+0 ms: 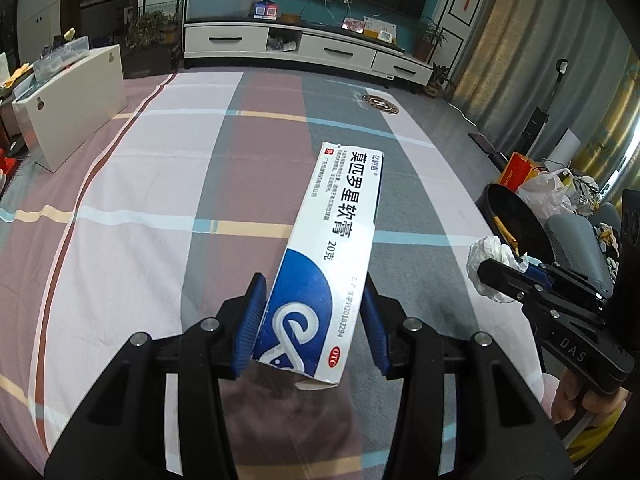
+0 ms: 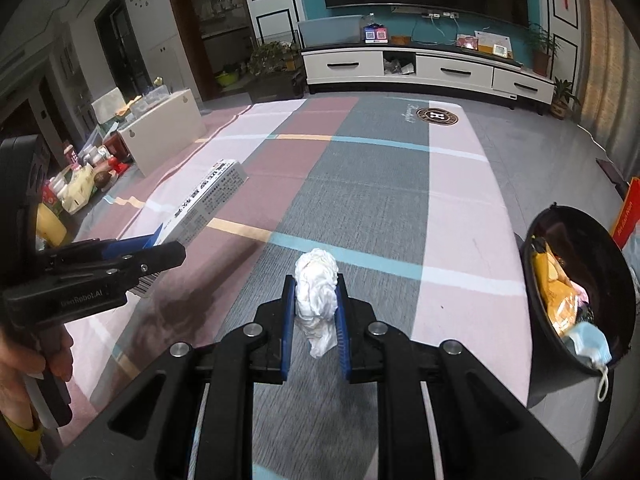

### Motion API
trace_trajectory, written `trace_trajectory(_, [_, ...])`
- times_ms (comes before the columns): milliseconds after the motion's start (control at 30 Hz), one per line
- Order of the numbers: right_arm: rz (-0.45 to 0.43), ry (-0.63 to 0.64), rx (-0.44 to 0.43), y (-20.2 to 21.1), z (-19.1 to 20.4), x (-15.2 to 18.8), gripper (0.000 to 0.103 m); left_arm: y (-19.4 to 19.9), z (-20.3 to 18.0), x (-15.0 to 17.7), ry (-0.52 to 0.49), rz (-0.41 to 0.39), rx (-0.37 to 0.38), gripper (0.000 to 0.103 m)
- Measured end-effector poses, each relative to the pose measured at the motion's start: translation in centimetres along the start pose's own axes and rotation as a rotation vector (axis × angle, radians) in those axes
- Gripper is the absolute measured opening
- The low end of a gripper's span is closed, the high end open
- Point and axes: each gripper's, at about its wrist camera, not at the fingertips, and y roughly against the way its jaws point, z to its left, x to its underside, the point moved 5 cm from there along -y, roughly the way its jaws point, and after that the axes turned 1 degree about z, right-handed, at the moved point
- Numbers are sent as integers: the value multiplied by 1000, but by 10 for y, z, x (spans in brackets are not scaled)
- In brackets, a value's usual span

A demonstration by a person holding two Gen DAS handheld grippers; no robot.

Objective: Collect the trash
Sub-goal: 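Carry the medicine box and white tissue over the black bin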

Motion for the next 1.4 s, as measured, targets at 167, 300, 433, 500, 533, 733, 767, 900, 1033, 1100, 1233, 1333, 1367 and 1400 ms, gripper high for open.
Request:
trace_trajectory(167, [-16,-15,1,15,-2,5,19,12,-15,2,-32,-23,-11,48])
trace_trajectory(300, [-30,-38,1,25,-9,7,19,21,-27,3,-55,-43,-21,48])
trace_trajectory(433, [-49,-61,7,37,-18,10,19,28,-38,1,-81,-61,-30,48])
trace_trajectory(500, [-61,-75,11,42,-23,11,19,30,-45,1,-94,-66,-29,48])
trace_trajectory(533, [-67,-83,14,45,-27,11,19,31,-47,1,-101,-68,-30,48])
trace_trajectory(733, [-94,-120,34,58,-44,13,19,32,-64,-2,-137,-72,-21,48])
trace_trajectory(767, [-100,-127,38,60,-48,14,19,32,-68,-2,-145,-74,-19,48])
trace_trajectory(900, [-120,-152,54,69,-61,15,19,32,-82,-6,-174,-80,-9,48])
trace_trajectory(1033, [-138,-181,67,76,-74,16,19,30,-97,-9,-201,-82,-1,48])
trace_trajectory(1100, [-146,-196,73,79,-80,17,19,29,-103,-11,-215,-82,4,48])
trace_trajectory(1233, [-160,-223,82,85,-94,20,19,27,-117,-13,-243,-81,12,48])
trace_trajectory(1333, [-169,-239,89,89,-102,23,19,24,-128,-15,-267,-80,16,48])
trace_trajectory(1367, [-173,-245,93,91,-105,25,19,23,-131,-15,-272,-79,18,48])
trace_trajectory(1400, [-176,-251,94,93,-109,26,19,22,-135,-15,-281,-79,20,48])
